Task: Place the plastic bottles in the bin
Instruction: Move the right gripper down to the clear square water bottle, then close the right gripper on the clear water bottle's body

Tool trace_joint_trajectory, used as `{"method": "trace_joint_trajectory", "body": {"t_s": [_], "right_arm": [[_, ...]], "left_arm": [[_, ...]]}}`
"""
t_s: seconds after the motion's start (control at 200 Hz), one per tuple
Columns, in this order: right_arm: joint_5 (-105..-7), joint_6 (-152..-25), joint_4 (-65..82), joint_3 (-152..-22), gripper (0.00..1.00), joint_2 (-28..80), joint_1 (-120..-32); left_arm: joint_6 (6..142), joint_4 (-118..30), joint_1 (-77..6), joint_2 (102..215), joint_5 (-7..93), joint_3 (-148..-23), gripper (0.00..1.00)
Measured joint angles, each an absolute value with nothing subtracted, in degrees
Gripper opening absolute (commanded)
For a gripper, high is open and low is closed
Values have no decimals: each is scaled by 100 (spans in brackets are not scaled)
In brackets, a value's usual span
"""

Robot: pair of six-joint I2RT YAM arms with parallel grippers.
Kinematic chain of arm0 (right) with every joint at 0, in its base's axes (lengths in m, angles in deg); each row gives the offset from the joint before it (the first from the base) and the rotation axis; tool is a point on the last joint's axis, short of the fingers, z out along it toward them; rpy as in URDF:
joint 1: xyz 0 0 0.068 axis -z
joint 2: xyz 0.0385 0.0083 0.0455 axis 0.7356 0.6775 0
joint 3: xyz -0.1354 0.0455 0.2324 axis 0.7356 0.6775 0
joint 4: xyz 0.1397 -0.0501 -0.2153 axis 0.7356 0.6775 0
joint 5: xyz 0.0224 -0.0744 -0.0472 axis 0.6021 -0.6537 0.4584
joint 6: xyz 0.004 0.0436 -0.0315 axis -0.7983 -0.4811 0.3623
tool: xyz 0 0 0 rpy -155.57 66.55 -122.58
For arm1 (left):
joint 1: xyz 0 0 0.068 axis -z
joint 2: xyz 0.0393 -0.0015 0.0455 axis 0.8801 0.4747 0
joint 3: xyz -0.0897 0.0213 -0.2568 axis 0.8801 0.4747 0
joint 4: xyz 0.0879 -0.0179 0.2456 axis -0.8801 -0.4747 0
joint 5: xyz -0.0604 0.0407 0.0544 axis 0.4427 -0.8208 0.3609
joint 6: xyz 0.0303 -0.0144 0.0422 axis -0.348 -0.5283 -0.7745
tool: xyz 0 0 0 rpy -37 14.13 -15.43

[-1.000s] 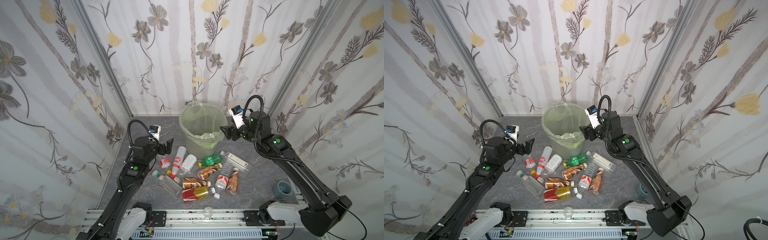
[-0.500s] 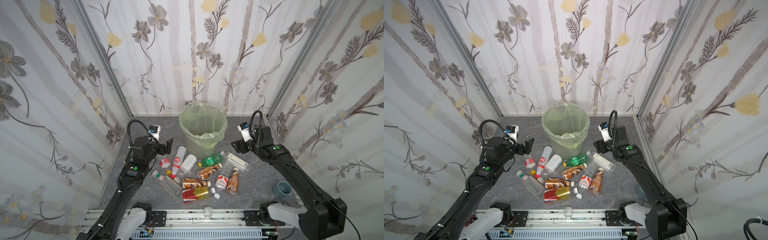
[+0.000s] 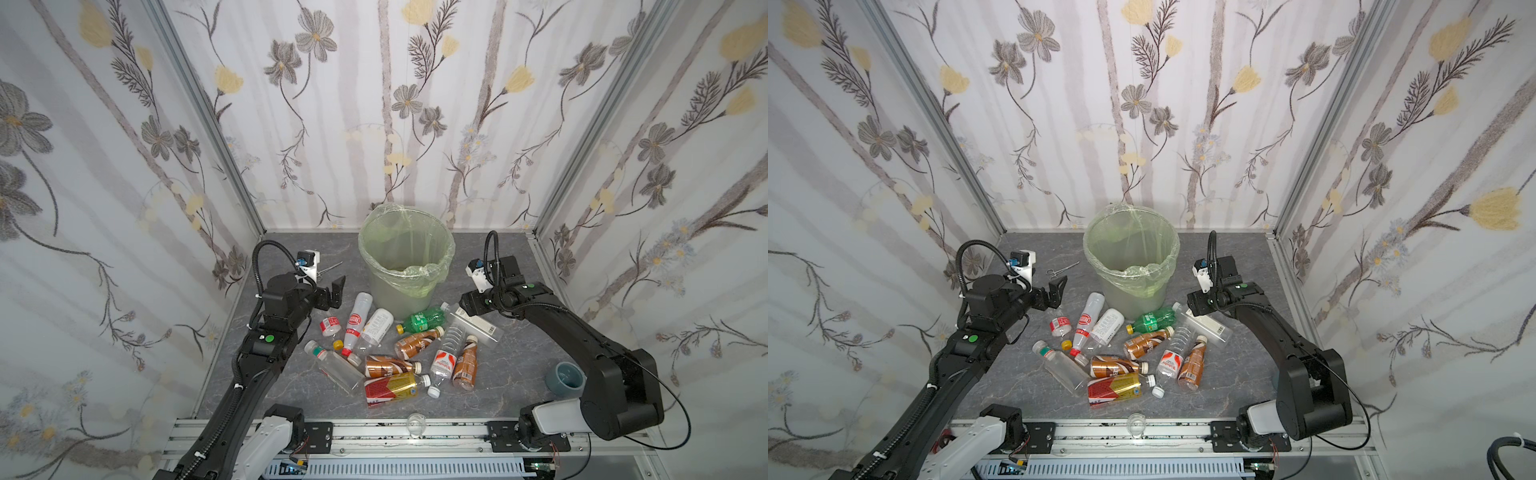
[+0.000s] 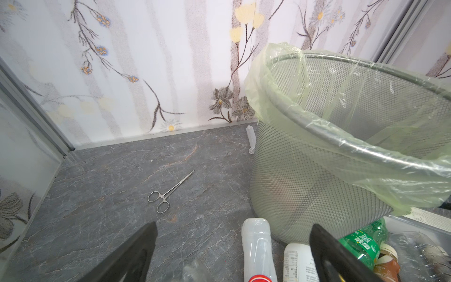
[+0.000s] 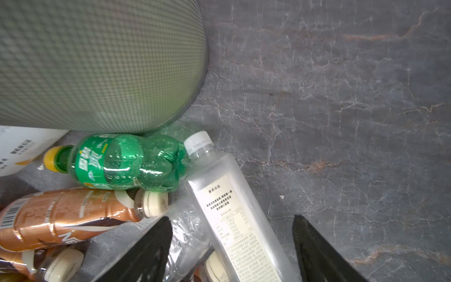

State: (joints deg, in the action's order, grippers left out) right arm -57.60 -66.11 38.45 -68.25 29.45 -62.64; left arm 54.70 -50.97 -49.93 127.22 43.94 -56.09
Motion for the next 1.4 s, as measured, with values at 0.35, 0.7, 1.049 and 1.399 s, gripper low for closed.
{"method": "trace_joint_trajectory", "body": {"t_s": [0.35, 0.7, 1.049, 1.399], "right_arm": [[-5883, -6613, 3961, -6799, 77, 3452, -6260], [-5856, -6613, 3996, -6821, 76, 3688, -6332], [-5902, -6574, 4020, -6954, 73, 4007, -6439], [-6305, -6615, 3992, -7061, 70, 4263, -6404]], "left_arm": [[5457, -5117, -4993, 12641, 4329, -5577, 100], [5446, -5130, -4993, 12584, 4217, -5559, 100], [5428, -5130, -4993, 12584, 4143, -5559, 100], [5378, -5130, -4993, 12571, 3994, -5559, 100]]}}
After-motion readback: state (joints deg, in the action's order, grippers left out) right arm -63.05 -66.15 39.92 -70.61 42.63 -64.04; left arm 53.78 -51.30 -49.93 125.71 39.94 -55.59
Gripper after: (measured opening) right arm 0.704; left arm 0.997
